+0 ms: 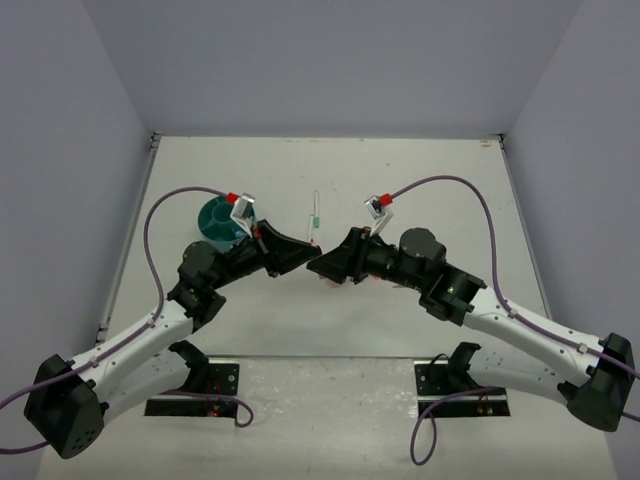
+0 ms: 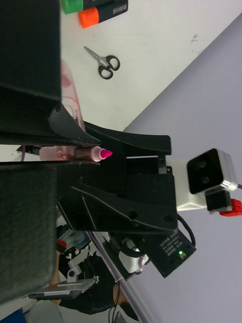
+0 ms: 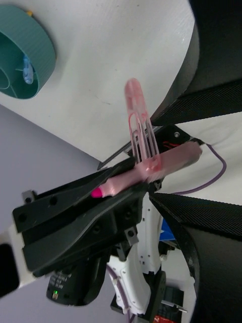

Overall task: Sort the stationery into containers
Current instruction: Close the pen cap on the pen.

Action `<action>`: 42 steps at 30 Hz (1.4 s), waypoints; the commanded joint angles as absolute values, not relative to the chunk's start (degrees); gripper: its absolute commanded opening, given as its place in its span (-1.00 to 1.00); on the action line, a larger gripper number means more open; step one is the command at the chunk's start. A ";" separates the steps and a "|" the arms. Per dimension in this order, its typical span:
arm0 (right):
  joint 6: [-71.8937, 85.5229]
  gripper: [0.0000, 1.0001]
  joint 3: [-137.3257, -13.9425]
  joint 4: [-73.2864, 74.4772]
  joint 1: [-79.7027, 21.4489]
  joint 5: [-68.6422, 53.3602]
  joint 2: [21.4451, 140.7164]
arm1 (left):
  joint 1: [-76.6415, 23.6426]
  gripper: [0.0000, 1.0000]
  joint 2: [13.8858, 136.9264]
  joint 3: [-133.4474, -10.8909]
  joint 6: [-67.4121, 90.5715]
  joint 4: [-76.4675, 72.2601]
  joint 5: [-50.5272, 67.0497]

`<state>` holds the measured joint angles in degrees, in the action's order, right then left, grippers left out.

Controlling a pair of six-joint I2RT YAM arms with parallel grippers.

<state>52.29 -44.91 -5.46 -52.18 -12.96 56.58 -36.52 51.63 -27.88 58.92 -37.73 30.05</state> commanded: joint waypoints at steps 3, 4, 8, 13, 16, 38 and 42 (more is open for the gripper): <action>53.79 0.07 -50.85 -8.84 -51.15 -15.90 59.14 | -37.65 -1.00 52.07 -25.98 60.43 -41.36 30.69; 54.02 0.02 -51.04 -9.27 -51.15 -16.62 59.62 | -37.70 -1.00 51.88 -25.93 60.39 -41.31 30.60; 53.69 -0.25 -50.50 -10.23 -51.15 -17.77 60.72 | -37.70 -1.00 50.88 -26.37 59.05 -38.90 29.68; 51.50 -0.28 -47.93 -13.46 -51.15 -20.42 59.75 | -37.67 -1.00 49.61 -27.55 56.75 -34.49 27.27; 50.25 -0.16 -46.21 -15.05 -51.13 -22.21 58.71 | -37.71 -1.00 49.22 -28.98 54.67 -31.15 26.39; 39.96 -1.00 -44.20 -6.70 -51.15 -17.49 50.20 | -37.79 1.00 51.90 -36.06 54.64 -22.23 27.50; 37.32 -1.00 -45.91 -6.15 -51.15 -20.81 49.58 | -38.18 1.00 54.39 -32.61 61.39 -34.16 31.88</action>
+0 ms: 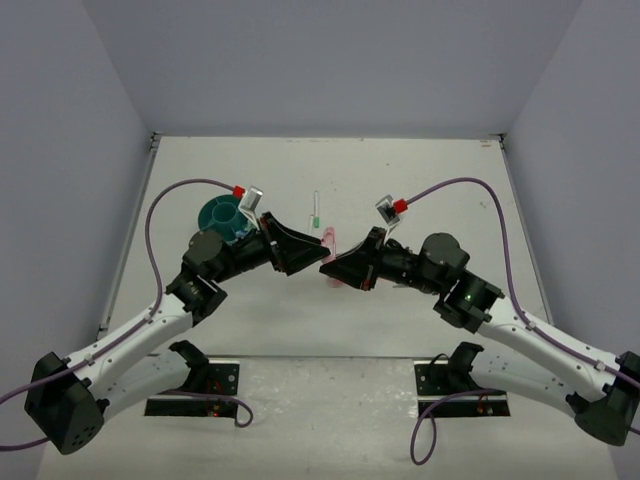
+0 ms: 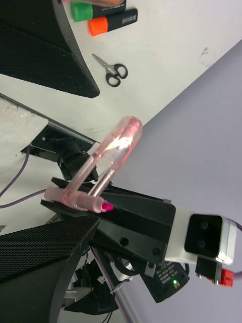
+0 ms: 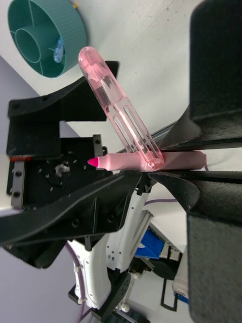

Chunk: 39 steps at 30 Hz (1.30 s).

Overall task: Sort the stationery into containers
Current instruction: Close the pen cap on the pen.

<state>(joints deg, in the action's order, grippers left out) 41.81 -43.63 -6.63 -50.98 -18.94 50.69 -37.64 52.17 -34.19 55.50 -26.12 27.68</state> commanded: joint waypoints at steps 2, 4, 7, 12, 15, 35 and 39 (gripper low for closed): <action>36.92 -1.00 -46.44 -6.54 -51.16 -23.27 50.14 | -38.96 1.00 55.24 -32.72 62.32 -36.80 32.37; 37.00 -1.00 -46.89 -7.07 -51.23 -25.79 50.83 | -39.42 0.95 55.92 -33.02 63.69 -41.74 32.75; 36.98 -1.00 -46.57 -7.21 -51.18 -27.47 51.15 | -39.49 0.72 55.71 -33.78 64.29 -44.83 32.93; 36.48 -1.00 -45.60 -5.95 -51.19 -27.69 50.79 | -39.55 0.20 54.51 -35.26 63.39 -45.77 33.40; 36.36 -1.00 -45.00 -4.25 -51.15 -26.10 49.82 | -39.55 -0.02 53.05 -35.51 61.84 -43.93 32.82; 35.42 -1.00 -50.44 -1.32 -51.15 -25.70 49.83 | -39.46 -1.00 54.84 -34.10 61.79 -48.78 33.90; 36.15 -1.00 -54.24 -1.34 -51.24 -22.23 51.90 | -39.93 -1.00 54.78 -33.21 61.20 -49.73 33.59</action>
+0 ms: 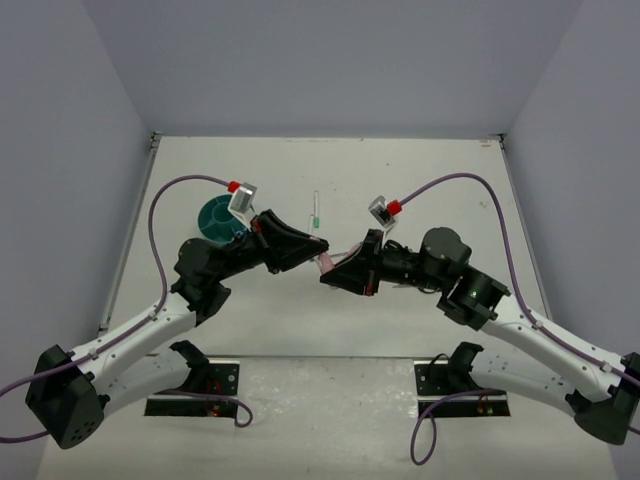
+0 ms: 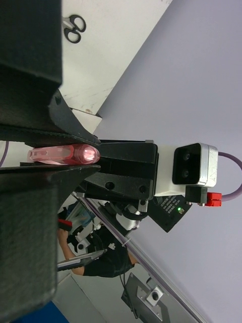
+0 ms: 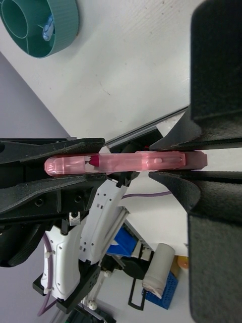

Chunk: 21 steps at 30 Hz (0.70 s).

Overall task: Sort the stationery into containers
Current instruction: Close the pen cap on the pen.

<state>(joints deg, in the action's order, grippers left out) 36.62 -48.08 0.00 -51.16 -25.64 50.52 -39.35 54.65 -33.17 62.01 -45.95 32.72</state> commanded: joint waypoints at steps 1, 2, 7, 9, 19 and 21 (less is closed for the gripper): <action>36.21 -1.00 -54.75 -1.26 -51.19 -21.98 52.50 | -40.10 -1.00 54.70 -32.97 61.09 -49.83 33.52; 36.16 -1.00 -56.07 -0.99 -51.15 -21.53 53.56 | -40.36 -1.00 54.62 -32.48 60.40 -49.83 33.34; 32.16 -1.00 -68.94 3.92 -51.07 -19.38 60.26 | -41.95 -1.00 55.23 -29.69 58.79 -50.27 33.76; 30.15 -1.00 -75.51 7.00 -51.01 -18.42 62.20 | -42.70 -1.00 56.12 -29.14 58.48 -50.27 34.18; 30.83 -1.00 -80.27 -0.42 -50.10 -13.54 66.01 | -43.59 -1.00 55.20 -23.91 57.48 -50.10 33.40; 31.64 -1.00 -77.73 -6.04 -50.10 -12.60 65.38 | -43.94 -1.00 55.69 -23.97 57.43 -50.18 33.46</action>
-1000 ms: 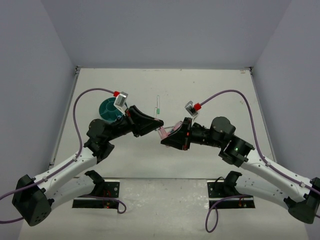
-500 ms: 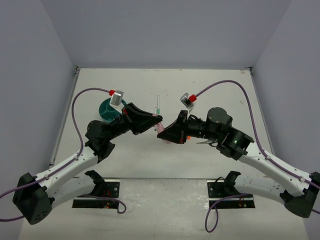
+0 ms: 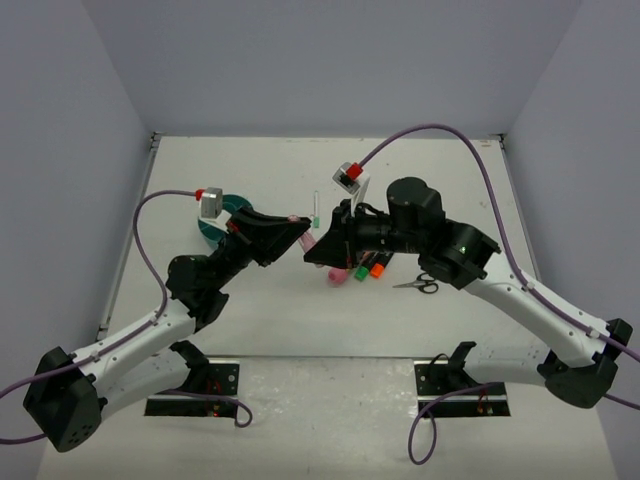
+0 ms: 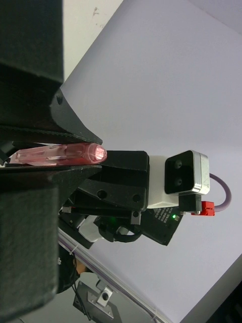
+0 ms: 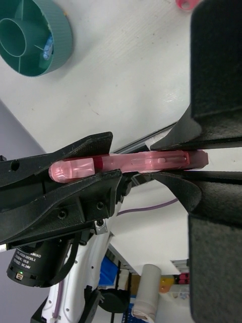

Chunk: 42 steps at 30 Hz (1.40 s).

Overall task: Sort the stationery into containers
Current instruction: Close the pen cap on the pen.

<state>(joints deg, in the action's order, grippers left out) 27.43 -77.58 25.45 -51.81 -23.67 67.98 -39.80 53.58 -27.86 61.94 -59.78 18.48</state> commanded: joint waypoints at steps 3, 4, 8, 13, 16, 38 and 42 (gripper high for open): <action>32.23 -1.00 -76.08 -10.37 -50.01 -12.46 64.89 | -44.13 -1.00 55.41 -23.52 57.29 -50.36 32.98; 32.11 -0.98 -76.32 -10.44 -50.01 -13.31 65.01 | -44.19 -1.00 55.17 -23.34 57.23 -50.36 32.61; 31.63 -0.76 -73.76 -12.03 -50.01 -20.30 65.03 | -44.12 -1.00 53.03 -24.12 56.64 -47.52 31.44; 33.92 -0.68 -64.56 -18.90 -50.01 -19.15 60.98 | -44.12 -1.00 54.11 -26.30 57.68 -47.02 33.37; 33.79 -0.76 -63.84 -17.34 -50.09 -20.71 60.71 | -44.12 -1.00 53.32 -26.77 57.47 -46.09 33.13; 17.43 -1.00 -62.34 -2.68 -50.08 -40.52 59.71 | -45.89 -0.92 49.09 -37.97 41.50 -21.38 36.11; 12.27 -1.00 -59.90 6.32 -50.03 -40.03 55.52 | -45.90 -0.51 49.05 -42.03 36.55 -16.13 41.64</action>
